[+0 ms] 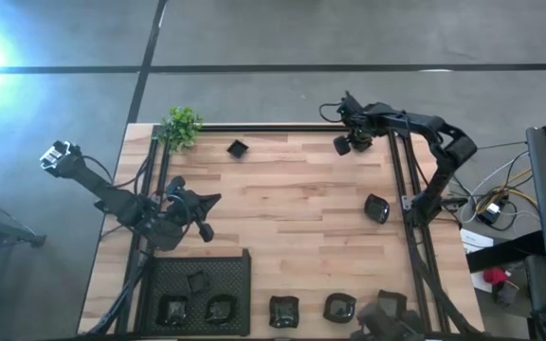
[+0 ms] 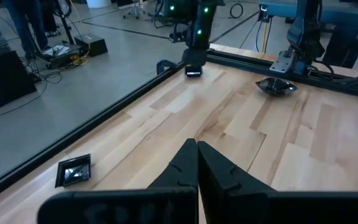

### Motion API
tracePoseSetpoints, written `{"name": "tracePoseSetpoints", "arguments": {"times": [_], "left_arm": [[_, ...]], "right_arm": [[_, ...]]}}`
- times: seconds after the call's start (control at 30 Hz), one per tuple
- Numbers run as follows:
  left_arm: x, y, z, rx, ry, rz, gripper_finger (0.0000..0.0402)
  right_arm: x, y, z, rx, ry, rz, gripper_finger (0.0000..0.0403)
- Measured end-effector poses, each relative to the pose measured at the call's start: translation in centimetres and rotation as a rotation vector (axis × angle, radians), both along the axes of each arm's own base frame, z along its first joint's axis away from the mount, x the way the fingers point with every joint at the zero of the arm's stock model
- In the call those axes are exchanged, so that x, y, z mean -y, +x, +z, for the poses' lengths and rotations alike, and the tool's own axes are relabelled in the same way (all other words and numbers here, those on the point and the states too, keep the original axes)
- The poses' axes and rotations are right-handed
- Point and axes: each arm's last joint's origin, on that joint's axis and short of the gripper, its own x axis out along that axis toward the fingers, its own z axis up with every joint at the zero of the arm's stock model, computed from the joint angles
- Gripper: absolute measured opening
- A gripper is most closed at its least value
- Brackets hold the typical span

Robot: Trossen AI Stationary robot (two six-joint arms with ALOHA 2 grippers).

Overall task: Pick & Place Mini shaped plates
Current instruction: Stack the square plate on top of the square plate on the shelf

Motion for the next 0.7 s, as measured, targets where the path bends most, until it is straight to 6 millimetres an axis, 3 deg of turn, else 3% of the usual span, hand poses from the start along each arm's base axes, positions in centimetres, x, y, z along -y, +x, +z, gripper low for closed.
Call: {"name": "tracePoseSetpoints", "arguments": {"times": [0.7], "left_arm": [[0.0, 0.0, 0.0, -0.003, 0.005, -0.001, 0.0000]], "right_arm": [[0.0, 0.1, 0.7, 0.010, 0.007, 0.058, 0.0009]]}}
